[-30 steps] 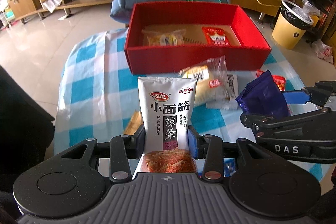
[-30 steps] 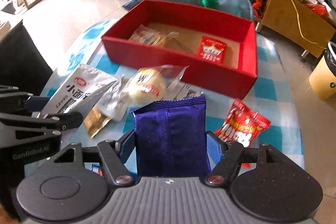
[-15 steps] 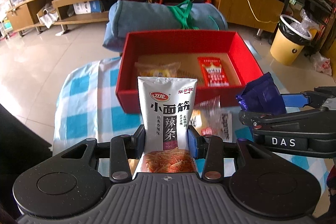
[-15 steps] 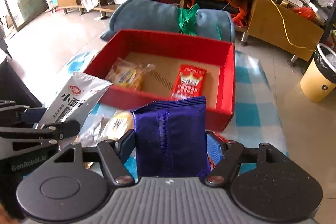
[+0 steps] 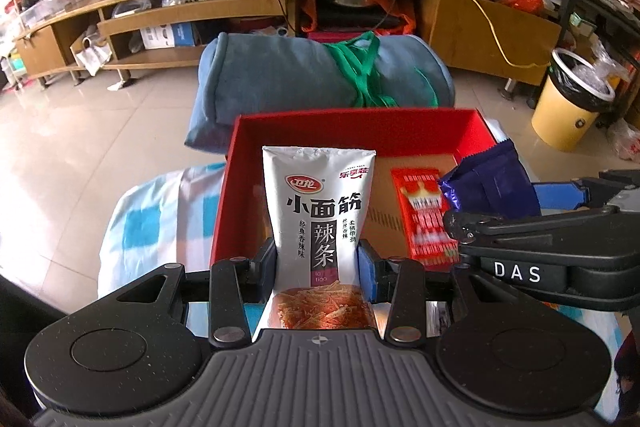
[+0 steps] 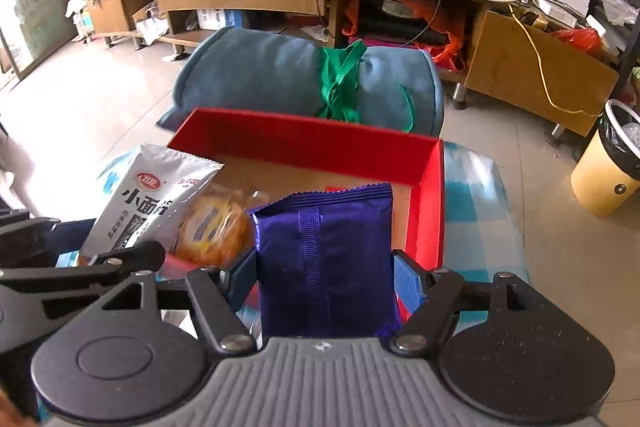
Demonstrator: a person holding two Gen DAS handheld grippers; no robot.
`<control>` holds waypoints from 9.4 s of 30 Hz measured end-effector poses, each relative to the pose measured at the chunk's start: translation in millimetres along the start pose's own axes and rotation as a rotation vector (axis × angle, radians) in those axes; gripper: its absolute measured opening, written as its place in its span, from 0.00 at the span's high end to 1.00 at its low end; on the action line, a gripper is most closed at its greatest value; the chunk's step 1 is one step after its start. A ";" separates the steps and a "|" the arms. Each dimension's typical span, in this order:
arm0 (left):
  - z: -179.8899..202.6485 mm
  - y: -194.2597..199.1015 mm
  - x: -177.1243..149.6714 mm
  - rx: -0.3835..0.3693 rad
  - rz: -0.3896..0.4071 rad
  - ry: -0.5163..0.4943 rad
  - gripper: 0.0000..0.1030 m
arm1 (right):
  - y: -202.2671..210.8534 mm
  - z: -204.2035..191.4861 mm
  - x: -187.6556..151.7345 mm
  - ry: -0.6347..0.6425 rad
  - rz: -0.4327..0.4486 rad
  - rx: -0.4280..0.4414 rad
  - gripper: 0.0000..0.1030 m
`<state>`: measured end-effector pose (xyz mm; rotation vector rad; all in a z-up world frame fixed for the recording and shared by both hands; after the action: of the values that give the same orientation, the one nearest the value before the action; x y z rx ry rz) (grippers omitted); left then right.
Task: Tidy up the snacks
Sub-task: 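Lift both held snacks and carry them over the red box, then lower both snacks into the red box and open both tools, then move both tools back from the box toward the remaining snacks, then grasp the small silver sachet with the left tool, then grasp the blue coconut-candy packet with the right tool while the left tool holds the sachet, then lift both held snacks and carry them over the red box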
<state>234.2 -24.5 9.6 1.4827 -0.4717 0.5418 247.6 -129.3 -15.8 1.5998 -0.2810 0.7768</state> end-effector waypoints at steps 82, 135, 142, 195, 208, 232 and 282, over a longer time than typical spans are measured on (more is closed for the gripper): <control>-20.0 -12.6 -43.0 -0.037 -0.114 0.028 0.18 | -14.9 -2.9 -38.0 0.013 -0.081 0.015 0.26; -46.5 -45.9 -108.0 0.020 -0.299 0.036 0.45 | -10.6 -24.0 -65.5 0.009 -0.149 0.127 0.21; -56.3 -27.7 -118.3 0.004 -0.301 0.046 0.46 | 4.4 -28.5 -79.8 0.038 -0.147 0.141 0.21; -65.3 -15.1 -130.8 -0.061 -0.321 0.022 0.39 | 2.0 -197.7 -209.8 0.966 -0.366 0.461 0.16; -66.8 -16.8 -133.1 -0.062 -0.332 0.014 0.23 | -9.0 -132.5 -196.4 0.394 -0.307 0.193 0.16; -72.0 -22.3 -149.5 0.028 -0.331 0.004 0.38 | 0.9 -122.8 -188.9 0.318 -0.282 0.123 0.36; -67.4 4.9 -123.6 -0.051 -0.251 0.081 0.39 | 38.0 -82.0 -154.0 0.154 -0.188 0.137 0.34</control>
<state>130.7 36.7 -63.9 1.4399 -0.2299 0.3861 84.8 -97.6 -82.0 1.6568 0.0345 0.7812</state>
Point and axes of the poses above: each gripper's, at about its wrist camera, not at the fingertips, and y roughly against the way its jaws point, z to its right, x to its top, the point moved 8 cm from there along -y, roughly the way its jaws point, and after that the axes turned 6 degrees about y, right-handed, at the moved point
